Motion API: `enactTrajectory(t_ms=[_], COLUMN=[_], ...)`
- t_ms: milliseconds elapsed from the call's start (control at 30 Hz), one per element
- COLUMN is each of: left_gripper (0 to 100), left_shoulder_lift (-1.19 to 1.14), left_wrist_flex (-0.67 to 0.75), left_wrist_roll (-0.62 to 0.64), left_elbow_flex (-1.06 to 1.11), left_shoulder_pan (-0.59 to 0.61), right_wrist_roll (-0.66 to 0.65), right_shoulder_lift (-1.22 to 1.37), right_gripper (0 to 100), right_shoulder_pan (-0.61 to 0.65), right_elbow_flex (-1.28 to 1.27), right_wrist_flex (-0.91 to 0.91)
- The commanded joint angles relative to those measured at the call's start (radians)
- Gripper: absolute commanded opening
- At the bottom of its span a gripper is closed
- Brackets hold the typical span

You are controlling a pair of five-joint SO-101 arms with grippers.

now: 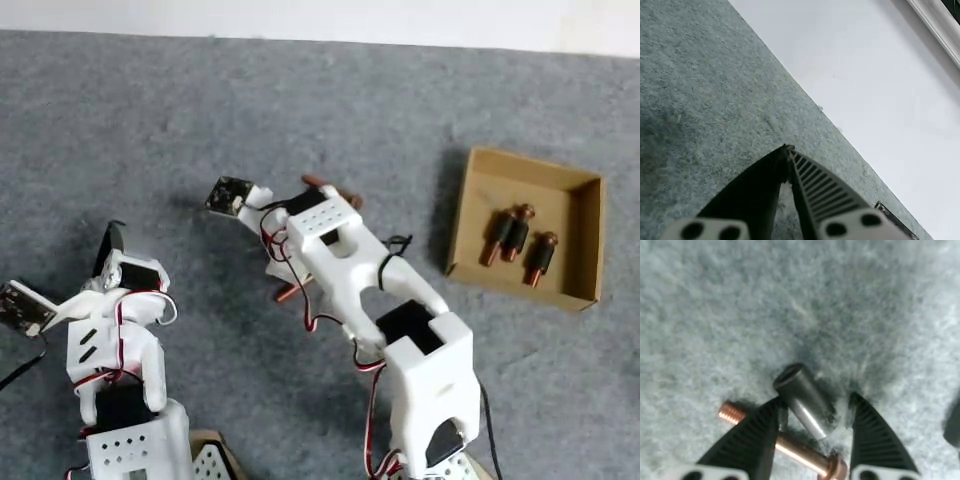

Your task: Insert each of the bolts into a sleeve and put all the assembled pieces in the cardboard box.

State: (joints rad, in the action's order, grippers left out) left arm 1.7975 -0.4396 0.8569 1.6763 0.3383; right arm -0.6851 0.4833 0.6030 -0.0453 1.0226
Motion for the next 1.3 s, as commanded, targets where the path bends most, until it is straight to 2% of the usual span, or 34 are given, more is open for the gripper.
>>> enactTrajectory(t_ms=[0, 200, 400, 1000, 1267], left_gripper=[1, 1, 1, 1, 1], left_shoulder_lift=[0.01, 0.01, 0.01, 0.01, 0.01], left_wrist_flex=[0.021, 0.021, 0.021, 0.021, 0.021], left_wrist_roll=[-0.005, -0.005, -0.005, -0.005, -0.005], left_elbow_flex=[0.016, 0.016, 0.018, 0.019, 0.019], left_shoulder_pan=[-0.018, -0.018, -0.018, -0.018, -0.018], right_wrist_roll=[-0.003, -0.005, -0.002, 0.002, 0.075], right_shoulder_lift=[0.01, 0.01, 0.01, -0.022, -0.289], right_gripper=[18.0, 17.1, 0.0, 0.4, 0.4], right_shoulder_pan=[-0.045, -0.045, -0.045, -0.05, -0.047], right_elbow_flex=[-0.027, -0.027, -0.028, -0.073, -0.375], right_wrist_flex=[-0.015, -0.015, -0.015, -0.024, -0.274])
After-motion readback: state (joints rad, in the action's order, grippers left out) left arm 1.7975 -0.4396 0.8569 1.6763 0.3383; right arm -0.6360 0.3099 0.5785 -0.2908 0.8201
